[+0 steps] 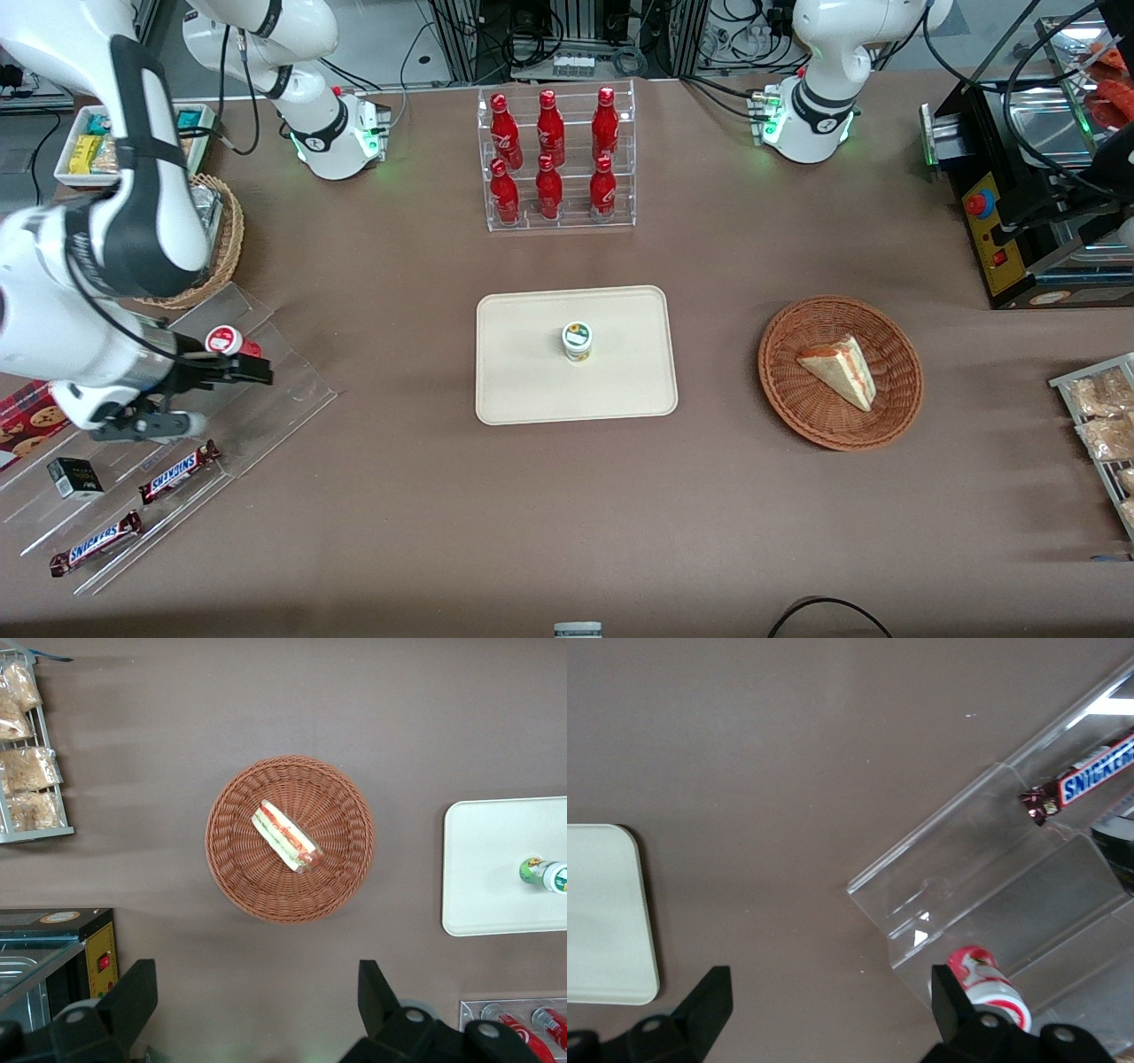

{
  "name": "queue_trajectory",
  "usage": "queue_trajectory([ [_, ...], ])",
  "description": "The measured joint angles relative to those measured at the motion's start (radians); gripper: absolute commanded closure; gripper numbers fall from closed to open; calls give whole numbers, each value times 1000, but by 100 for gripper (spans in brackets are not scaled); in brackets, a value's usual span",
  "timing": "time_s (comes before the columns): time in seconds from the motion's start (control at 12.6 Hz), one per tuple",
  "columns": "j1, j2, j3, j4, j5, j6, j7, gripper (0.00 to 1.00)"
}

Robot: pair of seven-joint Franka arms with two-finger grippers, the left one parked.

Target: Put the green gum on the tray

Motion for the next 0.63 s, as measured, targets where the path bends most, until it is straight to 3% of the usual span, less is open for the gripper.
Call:
queue_trajectory([
  [0.63,-91,-188,23,-96,-11,-178,-50,0],
])
